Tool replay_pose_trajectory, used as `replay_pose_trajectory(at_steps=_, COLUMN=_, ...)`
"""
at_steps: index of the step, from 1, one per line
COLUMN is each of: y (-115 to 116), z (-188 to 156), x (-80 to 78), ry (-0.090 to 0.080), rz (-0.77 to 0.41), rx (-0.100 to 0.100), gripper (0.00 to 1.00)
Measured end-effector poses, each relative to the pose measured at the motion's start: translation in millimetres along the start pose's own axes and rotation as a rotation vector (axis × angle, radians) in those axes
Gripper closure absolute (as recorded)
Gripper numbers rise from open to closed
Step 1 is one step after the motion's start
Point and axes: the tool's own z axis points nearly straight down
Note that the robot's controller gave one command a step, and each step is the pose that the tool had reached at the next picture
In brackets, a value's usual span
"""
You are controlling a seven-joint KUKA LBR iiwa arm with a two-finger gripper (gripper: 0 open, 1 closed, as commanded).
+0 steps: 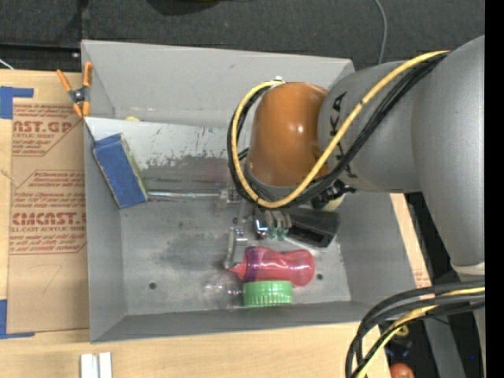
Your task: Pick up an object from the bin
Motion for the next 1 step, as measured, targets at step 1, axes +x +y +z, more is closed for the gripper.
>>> replay_pose_trajectory(at_steps=1, y=0.0, z=0.0, x=0.0, ry=0.000, rz=0.000, rx=0.000, gripper=0.00)
